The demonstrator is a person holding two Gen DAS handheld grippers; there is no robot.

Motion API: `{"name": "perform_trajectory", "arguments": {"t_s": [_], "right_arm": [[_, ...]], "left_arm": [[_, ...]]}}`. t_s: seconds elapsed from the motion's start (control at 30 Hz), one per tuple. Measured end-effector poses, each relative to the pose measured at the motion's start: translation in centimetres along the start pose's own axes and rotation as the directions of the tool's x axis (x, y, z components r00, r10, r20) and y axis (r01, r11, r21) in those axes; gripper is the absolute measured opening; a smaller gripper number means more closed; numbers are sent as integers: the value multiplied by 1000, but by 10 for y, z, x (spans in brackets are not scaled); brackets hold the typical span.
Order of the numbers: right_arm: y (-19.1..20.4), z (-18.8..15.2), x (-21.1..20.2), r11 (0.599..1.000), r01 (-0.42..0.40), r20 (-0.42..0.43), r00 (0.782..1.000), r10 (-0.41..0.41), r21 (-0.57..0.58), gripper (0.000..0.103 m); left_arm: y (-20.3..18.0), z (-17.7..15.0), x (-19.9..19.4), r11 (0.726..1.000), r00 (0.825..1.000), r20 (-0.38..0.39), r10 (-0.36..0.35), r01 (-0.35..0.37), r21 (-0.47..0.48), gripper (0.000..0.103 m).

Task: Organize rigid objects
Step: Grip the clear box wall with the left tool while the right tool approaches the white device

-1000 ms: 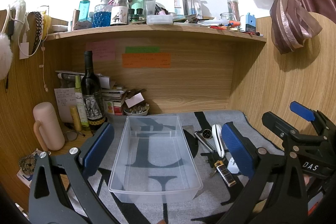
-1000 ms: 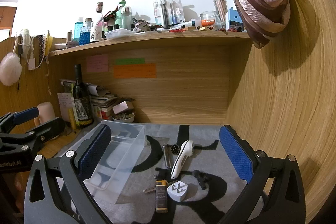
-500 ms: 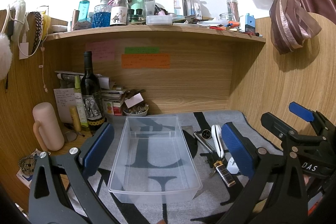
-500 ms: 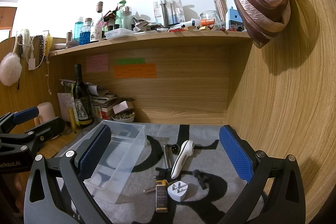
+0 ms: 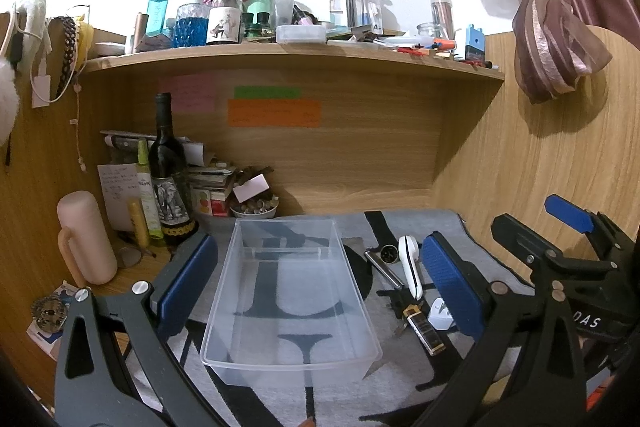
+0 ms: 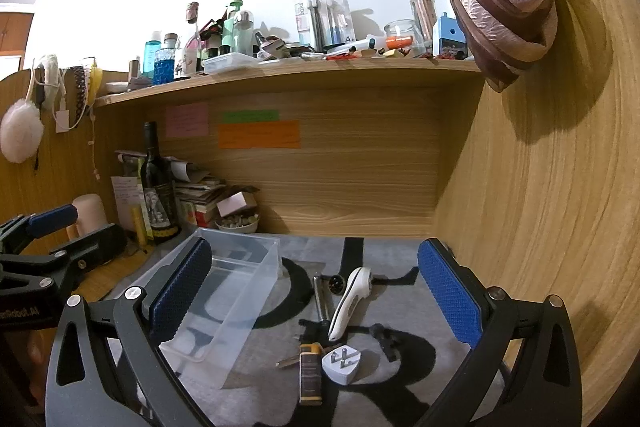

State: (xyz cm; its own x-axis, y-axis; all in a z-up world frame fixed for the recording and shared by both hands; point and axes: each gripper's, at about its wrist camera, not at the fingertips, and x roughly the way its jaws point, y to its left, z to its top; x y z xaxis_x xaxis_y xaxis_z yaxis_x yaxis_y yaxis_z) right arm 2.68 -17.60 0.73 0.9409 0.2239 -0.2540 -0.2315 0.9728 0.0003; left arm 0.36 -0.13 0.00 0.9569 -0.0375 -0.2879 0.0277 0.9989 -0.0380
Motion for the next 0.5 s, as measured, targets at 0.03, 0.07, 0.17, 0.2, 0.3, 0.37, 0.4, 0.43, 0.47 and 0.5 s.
{"name": "perform_trajectory", "arguments": {"t_s": [0.03,0.07,0.17,0.2,0.3,0.37,0.4,0.43,0.47,0.5], "right_arm": [[0,0,1,1000,-2,-2,1000,2,1,103],[0,0,1,1000,-4,-3,1000,4,2,103],[-1,0,6,1000,-18,-15,1000,18,8,103],[-1,0,8,1000,-22,-21,1000,22,10,103],[-3,-1,13,999,-29,-40,999,30,18,103],[-5,-2,17,999,-23,-48,999,25,23,103],[-6,-2,19,999,-22,-52,998,23,26,103],[-7,-2,21,999,-23,-58,998,25,30,103],[-8,-3,24,999,-26,-66,997,28,34,103],[-10,-3,26,999,-31,-73,997,34,41,103]], "left_arm": [[1,-1,1,1000,1000,-2,-3,3,-1,103],[2,-2,2,1000,1000,-6,-8,8,-2,103],[7,-3,6,1000,999,-21,-27,27,-7,103],[9,-3,8,999,999,-27,-34,34,-10,103],[21,-2,16,998,997,-54,-47,46,-36,103],[33,-2,22,997,996,-75,-46,42,-62,103],[38,-2,25,997,996,-82,-41,35,-71,103],[43,-2,27,997,996,-88,-30,23,-79,103],[48,-2,30,996,995,-95,-18,10,-88,103],[55,-2,33,995,995,-103,-12,2,-98,103]]}}
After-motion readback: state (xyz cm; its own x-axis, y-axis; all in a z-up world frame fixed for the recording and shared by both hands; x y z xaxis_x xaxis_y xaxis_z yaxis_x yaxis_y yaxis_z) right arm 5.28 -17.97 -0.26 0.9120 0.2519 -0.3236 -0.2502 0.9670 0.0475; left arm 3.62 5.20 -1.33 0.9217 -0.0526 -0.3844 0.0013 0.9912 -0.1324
